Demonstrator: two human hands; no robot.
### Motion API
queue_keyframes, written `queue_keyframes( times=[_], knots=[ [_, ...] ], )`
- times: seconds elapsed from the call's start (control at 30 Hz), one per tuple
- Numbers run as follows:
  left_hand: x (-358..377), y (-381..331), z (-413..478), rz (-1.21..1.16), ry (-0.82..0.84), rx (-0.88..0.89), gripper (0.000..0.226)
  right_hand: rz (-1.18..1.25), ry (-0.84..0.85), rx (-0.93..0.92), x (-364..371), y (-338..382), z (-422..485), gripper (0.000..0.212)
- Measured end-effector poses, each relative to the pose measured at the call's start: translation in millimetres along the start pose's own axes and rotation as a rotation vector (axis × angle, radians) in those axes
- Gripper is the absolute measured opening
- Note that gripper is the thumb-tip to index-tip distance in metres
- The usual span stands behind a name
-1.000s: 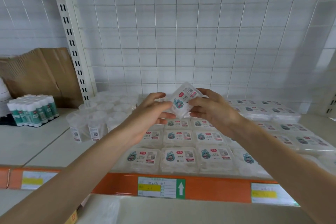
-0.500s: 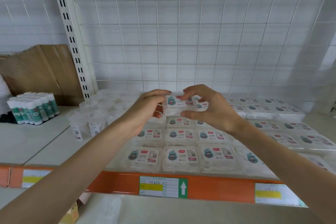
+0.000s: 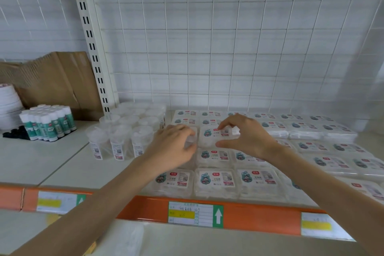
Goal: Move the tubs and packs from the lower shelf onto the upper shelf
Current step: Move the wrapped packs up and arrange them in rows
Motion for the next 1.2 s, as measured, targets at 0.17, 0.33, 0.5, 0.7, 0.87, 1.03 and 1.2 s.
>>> queue_keyframes(
  times=[0.17, 0.33, 0.5, 0.7, 0.87, 1.03, 1.2],
  knots=[
    [7.5, 0.8, -4.2, 0.049, -0.005, 0.033, 0.048, -0.132, 0.009, 0.024, 7.6, 3.1, -1.5, 0.042],
    [9.4, 2.2, -7.2, 0.062, -0.031, 0.072, 0.048, -0.169, 0.012, 0.03, 12.2, 6.9, -4.1, 0.036],
    [9.5, 0.4, -9.8, 0.052, -0.038, 0.071, 0.048, -0.276, 0.015, 0.004, 19.3, 9.0, -4.7, 0.037],
    [8.7, -3.3, -11.1, 0.039, -0.009, 0.046, 0.059, -0.339, -0.02, 0.012, 24.0, 16.2, -5.5, 0.038],
    [8.0, -5.8, -11.4, 0.027, -0.03, 0.057, 0.067, -0.325, -0.07, 0.029, 27.2, 28.3, -14.1, 0.044],
    [3.2, -9.3, -19.5, 0.016, -0.047, 0.107, 0.071, -0.344, -0.132, 0.06, 32.0, 46.5, -37.2, 0.054],
    [-7.0, -13.7, -39.1, 0.009, -0.06, 0.114, 0.07, -0.328, -0.149, 0.082, 31.2, 57.6, -65.8, 0.057]
  ],
)
Point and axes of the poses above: each hand's wrist, its own z-axis towards the middle knuckle, its own x-axis out of the palm, y = z × x, the point moved 5 cm from there along z, towards the middle knuckle, and after that the axes turned 11 degrees about z, right-handed, at the moved point
